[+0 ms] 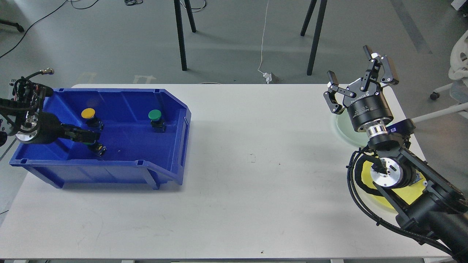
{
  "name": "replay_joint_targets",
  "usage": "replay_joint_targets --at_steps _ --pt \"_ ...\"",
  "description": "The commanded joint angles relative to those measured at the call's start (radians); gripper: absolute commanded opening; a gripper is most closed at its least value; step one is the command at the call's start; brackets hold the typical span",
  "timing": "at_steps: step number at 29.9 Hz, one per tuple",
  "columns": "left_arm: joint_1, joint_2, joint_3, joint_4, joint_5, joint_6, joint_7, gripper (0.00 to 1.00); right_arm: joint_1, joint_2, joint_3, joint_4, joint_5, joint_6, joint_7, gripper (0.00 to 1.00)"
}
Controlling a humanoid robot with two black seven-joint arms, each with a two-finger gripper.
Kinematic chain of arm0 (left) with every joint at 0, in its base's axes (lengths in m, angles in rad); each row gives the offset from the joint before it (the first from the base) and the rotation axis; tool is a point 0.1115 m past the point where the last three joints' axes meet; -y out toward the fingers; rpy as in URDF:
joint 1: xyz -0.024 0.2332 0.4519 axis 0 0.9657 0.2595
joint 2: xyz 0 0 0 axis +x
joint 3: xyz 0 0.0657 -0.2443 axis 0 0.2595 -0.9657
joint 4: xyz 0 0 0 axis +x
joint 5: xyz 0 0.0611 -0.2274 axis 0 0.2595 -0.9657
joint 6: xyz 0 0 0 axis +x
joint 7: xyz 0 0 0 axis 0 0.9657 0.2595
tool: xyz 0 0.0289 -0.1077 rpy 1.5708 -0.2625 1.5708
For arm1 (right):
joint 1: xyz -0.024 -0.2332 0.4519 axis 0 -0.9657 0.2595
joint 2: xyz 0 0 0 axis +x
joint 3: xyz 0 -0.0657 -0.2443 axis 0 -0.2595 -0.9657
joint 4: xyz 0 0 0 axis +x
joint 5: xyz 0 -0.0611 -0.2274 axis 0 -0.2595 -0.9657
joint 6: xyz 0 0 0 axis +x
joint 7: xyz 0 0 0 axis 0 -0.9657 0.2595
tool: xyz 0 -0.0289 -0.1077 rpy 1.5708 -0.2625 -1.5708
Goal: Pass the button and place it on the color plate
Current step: 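Grasp a green button in the blue bin with the left gripper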
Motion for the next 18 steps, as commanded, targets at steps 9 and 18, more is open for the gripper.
replay_joint_targets --at_steps 9,18 --pt "0.018 -0.028 0.0 0.024 -0.006 0.014 0.0 0.92 -0.009 0.0 0.0 0.0 0.0 0.0 0.0 0.99" --pt "0.049 -0.058 0.005 0.09 -0.008 0.014 0.0 0.86 -0.014 -0.001 0.0 0.0 0.0 0.0 0.0 0.99"
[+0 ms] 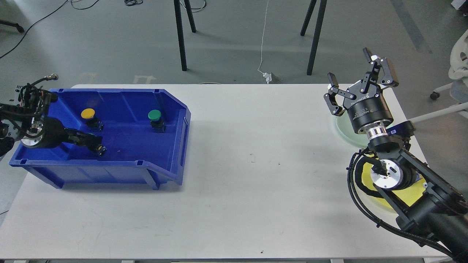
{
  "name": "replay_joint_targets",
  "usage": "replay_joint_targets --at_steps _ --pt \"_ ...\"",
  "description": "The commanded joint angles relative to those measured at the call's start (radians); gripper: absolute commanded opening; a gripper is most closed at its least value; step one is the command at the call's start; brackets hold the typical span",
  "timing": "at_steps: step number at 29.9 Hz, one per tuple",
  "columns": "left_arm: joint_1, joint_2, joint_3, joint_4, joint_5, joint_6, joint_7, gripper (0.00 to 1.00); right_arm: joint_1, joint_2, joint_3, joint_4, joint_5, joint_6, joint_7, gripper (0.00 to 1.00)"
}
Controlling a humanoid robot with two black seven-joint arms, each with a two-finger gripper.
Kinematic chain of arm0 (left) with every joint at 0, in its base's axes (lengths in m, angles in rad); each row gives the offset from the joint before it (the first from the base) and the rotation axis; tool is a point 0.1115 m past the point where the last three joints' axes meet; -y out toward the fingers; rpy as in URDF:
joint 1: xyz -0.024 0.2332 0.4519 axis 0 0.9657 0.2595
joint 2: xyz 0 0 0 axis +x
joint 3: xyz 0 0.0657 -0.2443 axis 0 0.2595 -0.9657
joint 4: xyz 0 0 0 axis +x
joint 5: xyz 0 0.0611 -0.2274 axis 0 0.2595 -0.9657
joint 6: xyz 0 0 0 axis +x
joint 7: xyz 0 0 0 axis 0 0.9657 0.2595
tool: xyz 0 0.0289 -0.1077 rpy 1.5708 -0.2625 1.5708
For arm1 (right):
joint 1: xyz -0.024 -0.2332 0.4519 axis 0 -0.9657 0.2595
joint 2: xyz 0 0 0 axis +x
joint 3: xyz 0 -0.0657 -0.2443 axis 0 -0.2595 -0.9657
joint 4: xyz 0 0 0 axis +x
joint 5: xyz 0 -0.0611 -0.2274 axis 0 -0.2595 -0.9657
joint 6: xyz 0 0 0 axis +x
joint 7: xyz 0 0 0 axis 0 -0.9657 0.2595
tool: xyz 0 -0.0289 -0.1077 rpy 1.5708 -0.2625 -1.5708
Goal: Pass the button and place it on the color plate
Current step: 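Grasp a green button in the blue bin with the left gripper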
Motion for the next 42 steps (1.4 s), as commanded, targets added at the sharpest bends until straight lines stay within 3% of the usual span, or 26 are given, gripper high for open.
replay_joint_targets --at_steps 1,6,18,34,42 --pt "0.004 -0.003 0.001 0.007 0.0 0.0 0.0 0.83 -0.001 -0.001 0.0 0.0 0.0 0.0 0.0 0.99" --pt "0.004 -0.015 -0.001 0.021 0.0 0.003 0.0 0.7 -0.005 -0.001 0.0 0.0 0.0 0.0 0.0 0.99" --pt "0.008 -0.02 0.002 0.03 0.0 0.021 0.0 0.58 -0.008 -0.001 0.0 -0.001 0.0 0.0 0.0 0.99" --pt "0.012 -0.02 0.001 0.03 0.008 0.026 0.0 0.17 -0.016 -0.001 0.0 -0.003 -0.002 0.0 0.0 0.99" --pt "-0.034 0.001 -0.05 -0.031 -0.009 0.014 0.0 0.13 -0.016 0.0 0.0 -0.003 -0.002 0.0 0.0 0.99"
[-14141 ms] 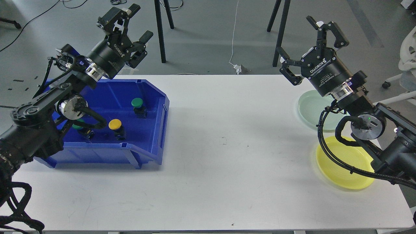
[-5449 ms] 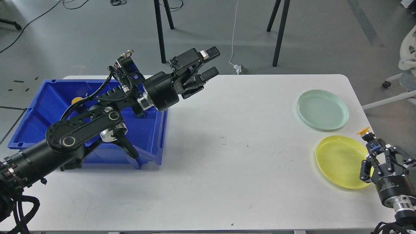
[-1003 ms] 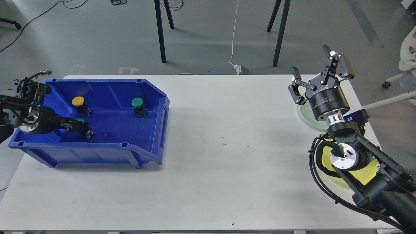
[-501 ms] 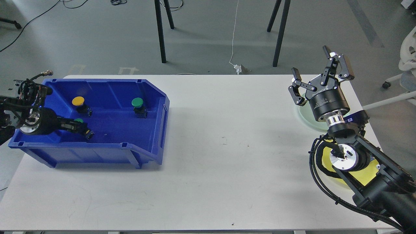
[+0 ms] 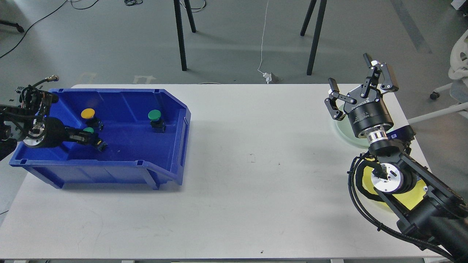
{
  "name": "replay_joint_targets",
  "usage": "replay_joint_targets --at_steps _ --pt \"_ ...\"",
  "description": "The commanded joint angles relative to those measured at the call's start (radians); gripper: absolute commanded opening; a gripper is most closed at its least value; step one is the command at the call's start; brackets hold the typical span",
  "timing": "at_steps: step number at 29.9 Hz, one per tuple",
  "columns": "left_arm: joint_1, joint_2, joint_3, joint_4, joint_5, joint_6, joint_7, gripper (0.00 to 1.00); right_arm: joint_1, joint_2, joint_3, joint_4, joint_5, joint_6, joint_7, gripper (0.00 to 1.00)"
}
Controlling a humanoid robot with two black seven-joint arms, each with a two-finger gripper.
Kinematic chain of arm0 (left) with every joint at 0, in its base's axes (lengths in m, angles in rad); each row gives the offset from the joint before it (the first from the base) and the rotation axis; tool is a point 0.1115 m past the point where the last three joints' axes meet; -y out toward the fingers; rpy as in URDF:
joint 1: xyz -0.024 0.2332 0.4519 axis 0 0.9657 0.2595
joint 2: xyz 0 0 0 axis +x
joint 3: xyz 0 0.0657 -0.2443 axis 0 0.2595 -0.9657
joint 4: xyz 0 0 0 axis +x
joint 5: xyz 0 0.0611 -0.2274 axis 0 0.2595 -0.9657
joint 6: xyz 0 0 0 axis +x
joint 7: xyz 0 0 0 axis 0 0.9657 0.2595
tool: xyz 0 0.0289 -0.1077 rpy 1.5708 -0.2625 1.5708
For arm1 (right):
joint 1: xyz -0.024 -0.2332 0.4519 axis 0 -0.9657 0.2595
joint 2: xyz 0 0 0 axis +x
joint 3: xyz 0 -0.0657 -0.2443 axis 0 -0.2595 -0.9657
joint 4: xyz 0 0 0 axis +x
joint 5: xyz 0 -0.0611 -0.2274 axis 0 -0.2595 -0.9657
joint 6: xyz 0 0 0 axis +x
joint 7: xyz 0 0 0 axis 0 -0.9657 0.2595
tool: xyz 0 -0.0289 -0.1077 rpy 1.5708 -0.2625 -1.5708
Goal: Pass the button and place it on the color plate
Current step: 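Lift the green button and extend the left arm toward the right gripper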
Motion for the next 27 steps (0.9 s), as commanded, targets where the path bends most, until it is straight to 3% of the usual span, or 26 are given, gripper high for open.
replay_joint_targets --at_steps 1,7,12,17,23,27 --pt "-0.046 0.027 -0.047 -0.077 -0.004 -0.032 0.0 0.13 0.002 0.001 0.0 0.0 0.0 0.0 0.0 0.99" --pt "-0.1 0.191 -0.321 -0.454 -0.099 -0.144 0.0 0.13 0.002 -0.04 0.002 0.012 0.001 0.0 0.0 0.99" --pt "-0.088 0.2 -0.519 -0.608 -0.264 -0.145 0.0 0.13 0.002 -0.129 -0.009 0.075 0.001 0.003 0.0 0.99" --pt "-0.085 0.038 -0.55 -0.649 -0.539 -0.144 0.0 0.15 -0.034 -0.229 -0.058 0.173 -0.008 0.09 0.0 0.99" --pt "-0.019 -0.238 -0.553 -0.632 -0.604 0.012 0.0 0.15 -0.063 -0.305 -0.144 0.271 -0.009 0.23 0.0 0.99" --pt "0.015 -0.306 -0.551 -0.625 -0.602 0.05 0.0 0.15 -0.066 -0.302 -0.169 0.298 -0.006 0.267 0.0 0.99"
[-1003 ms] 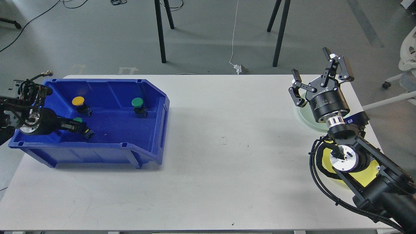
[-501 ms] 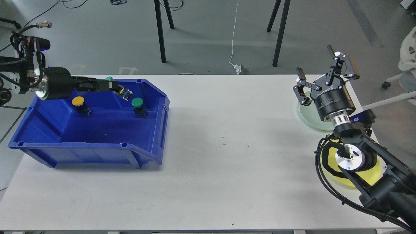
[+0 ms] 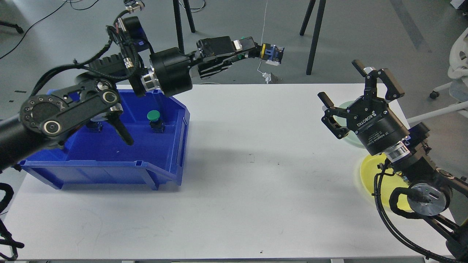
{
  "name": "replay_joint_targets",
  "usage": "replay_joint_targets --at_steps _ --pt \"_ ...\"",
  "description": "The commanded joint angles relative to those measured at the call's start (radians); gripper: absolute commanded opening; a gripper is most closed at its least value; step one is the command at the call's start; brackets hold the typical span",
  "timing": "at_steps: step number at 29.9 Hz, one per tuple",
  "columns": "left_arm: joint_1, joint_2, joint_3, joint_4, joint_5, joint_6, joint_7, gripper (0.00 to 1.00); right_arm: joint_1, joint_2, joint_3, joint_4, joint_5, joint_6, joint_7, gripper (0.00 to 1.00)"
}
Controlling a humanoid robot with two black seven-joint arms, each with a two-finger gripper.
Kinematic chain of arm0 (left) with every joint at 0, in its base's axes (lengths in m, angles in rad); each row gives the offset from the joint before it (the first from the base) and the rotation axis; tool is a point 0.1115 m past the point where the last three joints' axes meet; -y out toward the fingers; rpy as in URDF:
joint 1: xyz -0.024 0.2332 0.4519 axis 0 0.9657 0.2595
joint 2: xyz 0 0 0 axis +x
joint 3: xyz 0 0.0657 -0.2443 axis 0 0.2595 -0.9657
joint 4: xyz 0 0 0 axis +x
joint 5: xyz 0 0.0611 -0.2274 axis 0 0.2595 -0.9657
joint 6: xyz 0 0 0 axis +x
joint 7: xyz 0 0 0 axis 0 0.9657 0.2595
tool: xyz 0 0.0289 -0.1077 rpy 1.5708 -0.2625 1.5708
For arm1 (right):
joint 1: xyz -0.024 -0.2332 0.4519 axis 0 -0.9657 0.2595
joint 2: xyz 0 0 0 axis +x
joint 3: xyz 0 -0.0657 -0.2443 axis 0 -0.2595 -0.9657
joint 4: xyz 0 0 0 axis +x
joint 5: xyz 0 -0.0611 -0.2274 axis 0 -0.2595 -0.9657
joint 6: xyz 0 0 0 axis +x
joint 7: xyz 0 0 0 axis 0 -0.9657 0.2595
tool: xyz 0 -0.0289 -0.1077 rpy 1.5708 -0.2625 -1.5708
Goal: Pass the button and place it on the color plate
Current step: 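Lift the green button and extend the left arm toward the right gripper, then close the right gripper on the green button held by the left gripper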
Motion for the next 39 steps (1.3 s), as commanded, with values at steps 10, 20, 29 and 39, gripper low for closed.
replay_joint_targets --at_steps 10,20,29,39 --pt "0.077 -0.066 0.011 0.037 0.029 0.05 0.0 0.16 0.046 0.047 -0.079 0.019 0.02 0.075 0.0 0.98" --pt "0.109 -0.066 0.013 0.025 0.078 0.074 0.0 0.16 0.056 0.079 -0.102 -0.009 0.018 0.071 0.0 0.98" --pt "0.109 -0.077 0.013 0.022 0.101 0.074 0.0 0.16 0.056 0.17 -0.104 -0.078 0.018 0.063 0.0 0.97" --pt "0.112 -0.077 0.016 0.034 0.12 0.074 0.0 0.16 0.06 0.197 -0.107 -0.08 0.018 0.054 0.0 0.84"
